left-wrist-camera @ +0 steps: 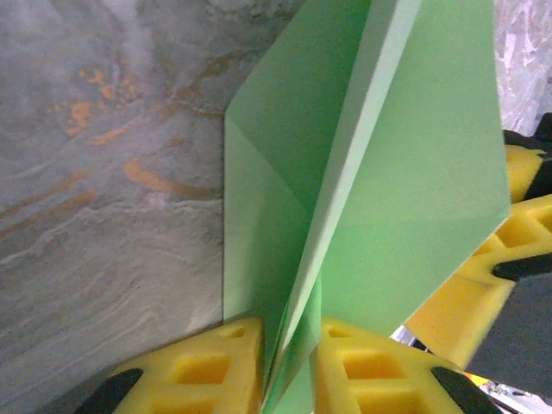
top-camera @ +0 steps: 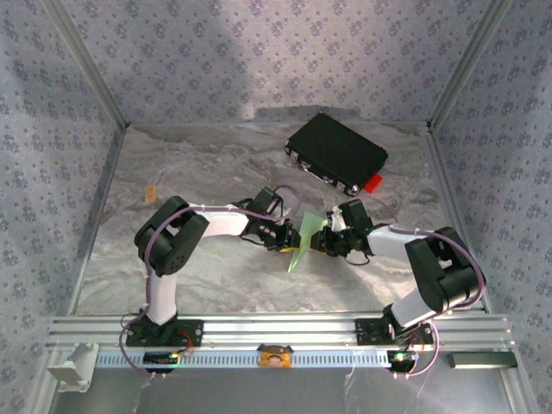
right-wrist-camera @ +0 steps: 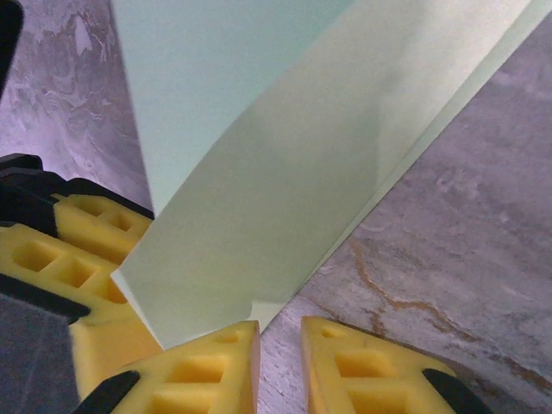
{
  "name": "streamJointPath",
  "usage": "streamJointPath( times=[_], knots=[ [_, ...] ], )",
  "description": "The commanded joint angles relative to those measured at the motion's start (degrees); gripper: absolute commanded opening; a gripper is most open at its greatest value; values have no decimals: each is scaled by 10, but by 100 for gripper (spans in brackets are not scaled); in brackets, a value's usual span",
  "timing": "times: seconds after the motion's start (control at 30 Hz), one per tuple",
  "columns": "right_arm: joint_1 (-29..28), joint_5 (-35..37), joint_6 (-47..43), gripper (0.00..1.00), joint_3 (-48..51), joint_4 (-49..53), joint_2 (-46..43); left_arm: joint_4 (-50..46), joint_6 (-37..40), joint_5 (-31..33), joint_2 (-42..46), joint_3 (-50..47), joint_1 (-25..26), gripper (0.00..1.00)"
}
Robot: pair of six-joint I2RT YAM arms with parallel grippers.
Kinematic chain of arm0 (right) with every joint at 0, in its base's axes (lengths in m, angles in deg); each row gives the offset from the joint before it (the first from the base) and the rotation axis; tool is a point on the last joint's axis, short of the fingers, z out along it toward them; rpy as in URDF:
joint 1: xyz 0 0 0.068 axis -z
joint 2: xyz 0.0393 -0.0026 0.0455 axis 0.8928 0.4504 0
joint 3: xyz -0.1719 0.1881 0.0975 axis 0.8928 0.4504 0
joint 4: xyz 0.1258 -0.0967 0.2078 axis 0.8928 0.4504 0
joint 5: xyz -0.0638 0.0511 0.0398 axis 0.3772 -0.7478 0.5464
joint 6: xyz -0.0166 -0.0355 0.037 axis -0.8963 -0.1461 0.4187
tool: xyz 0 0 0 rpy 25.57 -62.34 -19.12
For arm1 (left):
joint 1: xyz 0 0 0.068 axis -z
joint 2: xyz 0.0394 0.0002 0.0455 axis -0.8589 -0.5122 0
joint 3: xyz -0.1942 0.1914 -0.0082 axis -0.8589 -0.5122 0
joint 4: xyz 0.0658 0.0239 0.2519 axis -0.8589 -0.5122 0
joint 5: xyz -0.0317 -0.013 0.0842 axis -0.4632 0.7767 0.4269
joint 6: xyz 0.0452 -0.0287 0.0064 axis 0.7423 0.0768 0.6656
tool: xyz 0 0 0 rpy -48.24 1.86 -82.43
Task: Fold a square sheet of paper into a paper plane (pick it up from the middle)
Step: Turn over a paper plane at the center of the table.
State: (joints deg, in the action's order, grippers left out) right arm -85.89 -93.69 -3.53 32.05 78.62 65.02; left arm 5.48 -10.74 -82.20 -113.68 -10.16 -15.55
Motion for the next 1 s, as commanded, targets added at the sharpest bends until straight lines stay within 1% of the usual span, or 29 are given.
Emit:
streamJointPath(
  times=[0.0, 0.13, 0.37, 0.5, 0.57, 0.67, 0.73, 0.8, 0.83, 0.87, 0.9, 0.97],
  knots=[
    [-3, -4, 11, 21, 5, 6, 10, 20, 1, -21, -12, 9, 5, 20],
    [-3, -4, 11, 21, 5, 4, 9, 12, 11, -23, -16, 13, 7, 19],
    [-4, -5, 14, 21, 7, -2, 7, -34, 45, -12, -29, 38, 20, 18],
    [-3, -5, 14, 22, 7, -1, 4, -42, 50, -3, -28, 43, 25, 13],
    [-2, 0, 13, 22, 8, 2, -4, -47, 50, 9, -20, 42, 27, 9],
    [3, 14, 12, 22, 9, 12, -29, -52, 50, 43, 6, 35, 28, 6],
    [5, 37, 8, 22, 9, 25, -54, -53, 49, 73, 30, 27, 28, 3],
    [7, 84, 7, 23, 9, 47, -82, -40, 38, 117, 63, 9, 28, 1],
    [8, 105, 11, 23, 11, 53, -92, -44, 35, 145, 76, 3, 28, 2],
    [9, 123, 16, 24, 14, 53, -102, -61, 31, 187, 92, 1, 29, 2],
    [9, 131, 22, 24, 18, 47, -110, -75, 27, 230, 106, -3, 30, 1],
    [10, 136, 31, 24, 22, 37, -118, -111, 21, 294, 125, -4, 31, 1]
  ],
)
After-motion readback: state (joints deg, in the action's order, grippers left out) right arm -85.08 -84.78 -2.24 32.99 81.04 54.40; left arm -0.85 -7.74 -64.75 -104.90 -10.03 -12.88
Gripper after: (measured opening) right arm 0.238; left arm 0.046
